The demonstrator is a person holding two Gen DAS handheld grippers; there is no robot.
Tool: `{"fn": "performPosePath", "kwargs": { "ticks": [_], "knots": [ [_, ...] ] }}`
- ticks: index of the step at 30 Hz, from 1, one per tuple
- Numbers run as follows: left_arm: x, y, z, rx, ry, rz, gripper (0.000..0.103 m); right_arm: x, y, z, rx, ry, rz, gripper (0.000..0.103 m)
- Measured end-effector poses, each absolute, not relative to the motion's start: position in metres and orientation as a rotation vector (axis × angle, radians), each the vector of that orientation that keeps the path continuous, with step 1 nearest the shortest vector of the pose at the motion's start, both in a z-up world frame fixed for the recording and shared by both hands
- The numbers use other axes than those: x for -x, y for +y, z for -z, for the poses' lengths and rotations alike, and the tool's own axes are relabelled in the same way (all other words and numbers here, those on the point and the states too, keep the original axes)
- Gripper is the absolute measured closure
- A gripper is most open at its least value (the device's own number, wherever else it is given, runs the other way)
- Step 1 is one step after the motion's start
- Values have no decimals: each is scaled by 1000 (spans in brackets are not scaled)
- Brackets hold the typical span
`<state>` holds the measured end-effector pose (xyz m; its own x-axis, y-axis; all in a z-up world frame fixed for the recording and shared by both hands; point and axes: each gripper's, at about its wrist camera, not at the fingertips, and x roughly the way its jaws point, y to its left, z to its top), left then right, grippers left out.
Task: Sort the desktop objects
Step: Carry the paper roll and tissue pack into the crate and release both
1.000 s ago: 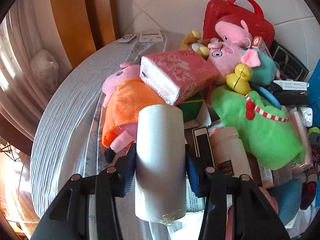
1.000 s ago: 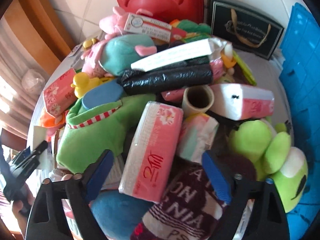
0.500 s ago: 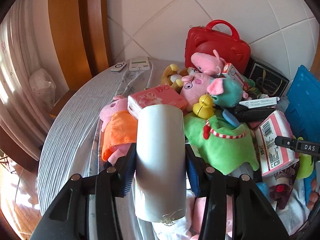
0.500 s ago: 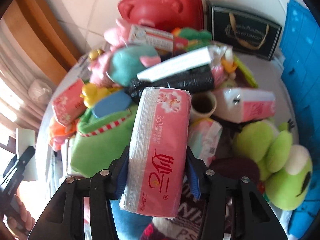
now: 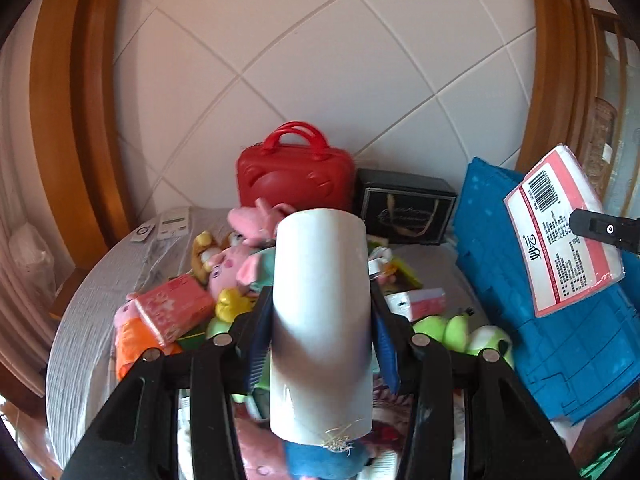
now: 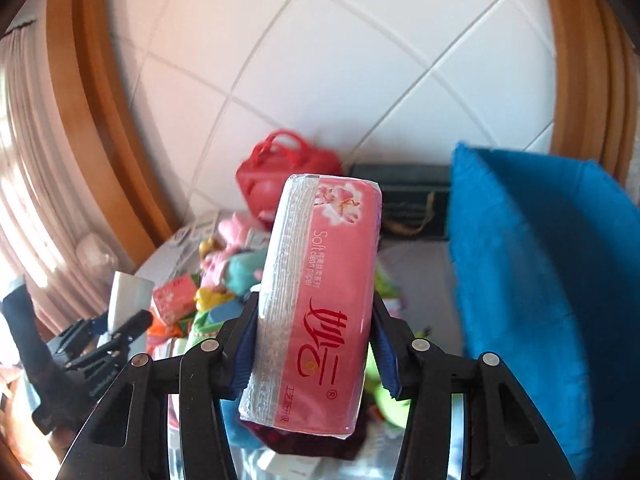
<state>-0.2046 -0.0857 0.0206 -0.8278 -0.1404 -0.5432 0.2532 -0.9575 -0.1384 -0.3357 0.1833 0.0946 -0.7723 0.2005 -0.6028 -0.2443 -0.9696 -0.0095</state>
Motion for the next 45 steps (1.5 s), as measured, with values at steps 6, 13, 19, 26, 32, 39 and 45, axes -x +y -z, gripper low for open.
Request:
{"fn": "performPosePath", "kwargs": {
  "ticks": [6,13,19,26,32,39,45],
  "knots": [
    [251,23,-71,-802,310,2968,59,261,256,-162,797,66,-2693,54],
    [316,180,-115,-914,302,3125,59,189,378,-204,827,-44,-2475,54],
    [386,294,-120,-1184,208,3088,59,166,479,-194,973,-34,-2362,54],
    [447,365,-64,-1554,114,2881,59,168,554,-151,1177,26,-2300,53],
    [458,377,-35,-1603,81,2785,58,166,579,-130,1259,-10,-2291,53],
    [455,376,-31,-1567,103,2736,55,173,591,-119,1292,-72,-2275,53],
    [452,369,-30,-1633,144,2704,39,181,588,-109,1376,-111,-2244,52]
  ]
}}
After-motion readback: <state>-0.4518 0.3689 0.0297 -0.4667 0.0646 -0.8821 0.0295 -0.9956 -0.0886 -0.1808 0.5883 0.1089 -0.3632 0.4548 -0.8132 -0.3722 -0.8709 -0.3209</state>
